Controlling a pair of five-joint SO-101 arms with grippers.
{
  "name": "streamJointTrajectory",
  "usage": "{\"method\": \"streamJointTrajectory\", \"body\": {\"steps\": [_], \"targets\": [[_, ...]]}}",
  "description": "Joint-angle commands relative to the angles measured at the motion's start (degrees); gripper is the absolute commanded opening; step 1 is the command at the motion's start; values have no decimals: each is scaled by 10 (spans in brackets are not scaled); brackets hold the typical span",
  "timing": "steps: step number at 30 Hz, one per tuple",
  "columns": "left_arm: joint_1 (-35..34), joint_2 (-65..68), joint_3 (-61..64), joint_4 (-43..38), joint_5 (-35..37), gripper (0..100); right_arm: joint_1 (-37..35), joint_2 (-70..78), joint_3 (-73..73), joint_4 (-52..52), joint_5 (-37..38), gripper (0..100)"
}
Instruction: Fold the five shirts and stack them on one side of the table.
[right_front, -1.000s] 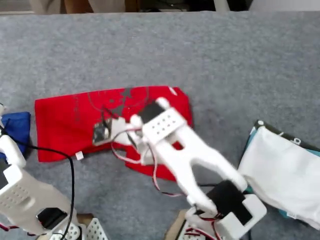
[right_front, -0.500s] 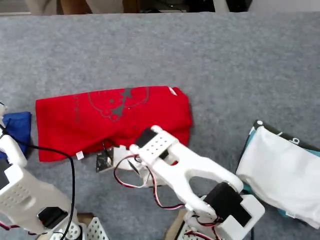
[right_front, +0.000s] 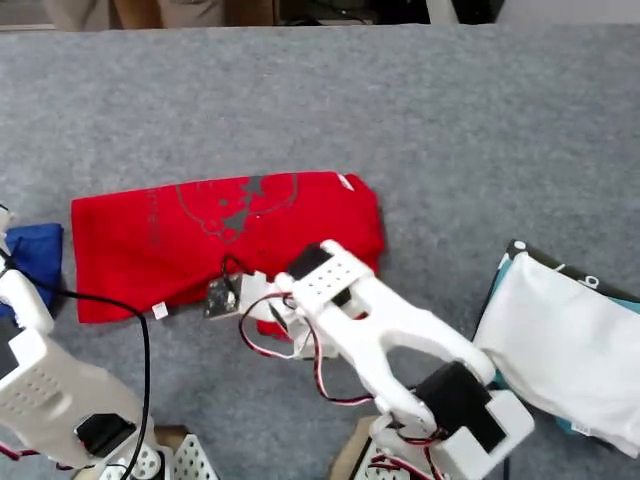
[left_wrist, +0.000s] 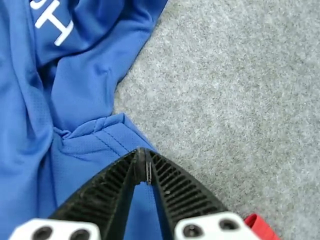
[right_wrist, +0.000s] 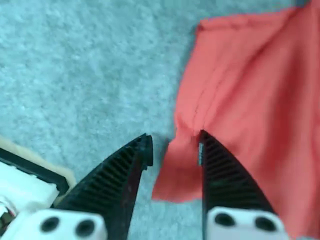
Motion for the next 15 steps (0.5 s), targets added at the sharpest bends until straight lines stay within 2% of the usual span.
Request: {"method": "streamJointTrajectory", "body": {"steps": [1,7,12,15], "targets": [[3,-2,-26,-2,2,20,-30,-51,-34,39,-5,170],[3,-2,-26,-2,2,20,-35,-28,-32,24,-19,171],[3,-2,-26,-2,2,20,-35,49,-33,-19,-28,243],[3,-2,-26,-2,2,20,-36,85,-36,-35,-26,242]]}}
